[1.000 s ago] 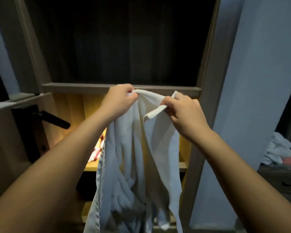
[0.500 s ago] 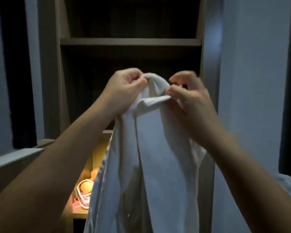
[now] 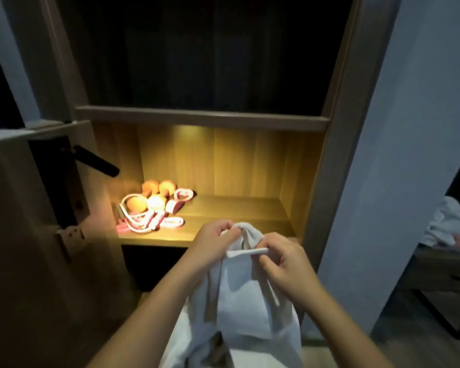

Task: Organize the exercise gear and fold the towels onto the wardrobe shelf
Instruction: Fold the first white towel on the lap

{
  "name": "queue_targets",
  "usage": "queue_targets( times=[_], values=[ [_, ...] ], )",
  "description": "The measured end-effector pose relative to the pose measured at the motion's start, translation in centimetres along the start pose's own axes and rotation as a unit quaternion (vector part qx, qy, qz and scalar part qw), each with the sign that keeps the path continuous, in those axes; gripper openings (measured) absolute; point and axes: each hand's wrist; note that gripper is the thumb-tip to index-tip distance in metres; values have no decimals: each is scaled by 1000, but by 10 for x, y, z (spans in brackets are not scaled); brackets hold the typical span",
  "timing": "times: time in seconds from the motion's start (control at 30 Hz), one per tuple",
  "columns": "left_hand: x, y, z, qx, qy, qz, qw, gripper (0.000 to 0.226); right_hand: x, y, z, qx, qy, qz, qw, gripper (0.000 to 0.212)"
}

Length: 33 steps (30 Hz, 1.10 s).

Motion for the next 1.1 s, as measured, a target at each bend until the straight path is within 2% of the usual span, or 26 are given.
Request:
queue_targets(
  times=[0.1, 0.2, 0.27, 0.33, 0.47, 0.57, 0.63, 0.7, 0.83, 1.0, 1.1],
  values=[
    [-14, -45, 16, 24, 0, -97, 995, 30, -29, 32, 28, 11, -35, 63, 997, 19],
    [-32, -87, 30, 28, -15, -182, 983, 22, -60, 54, 53, 18, -73, 158, 985, 20],
    [-42, -105, 36, 23, -18, -221, 975, 21, -75, 63, 64, 17, -94, 203, 974, 15],
    [-46, -115, 40, 17, -7, -245, 969, 21, -80, 64, 69, 15, -101, 214, 971, 10],
    [-48, -111, 43, -24, 58, -237, 970, 12, -77, 56, 69, -42, -102, 157, 981, 5],
    [-56, -104, 41, -81, 86, -268, 956, 17, -77, 46, 69, -53, -51, 116, 991, 6],
    [-65, -103, 39, -70, 85, -281, 953, 16, -80, 42, 69, -42, -17, 102, 994, 15],
    [-74, -105, 36, -34, 88, -288, 953, 21, -85, 41, 70, -26, -13, 114, 993, 17],
    [-92, -98, 30, -37, 110, -316, 942, 38, -96, 48, 73, 15, -29, 187, 982, 8],
    [-102, -92, 24, -94, 127, -324, 933, 36, -95, 39, 67, 113, -39, 250, 961, 14],
    [-103, -91, 20, -107, 158, -297, 936, 31, -90, 30, 52, 146, -94, 264, 949, 12]
  ],
)
Point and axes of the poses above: each hand's wrist, its own x-axis towards the middle knuckle, its own z-axis out of the palm, y = z × x, and after that the axes turned 11 degrees about y, right-handed
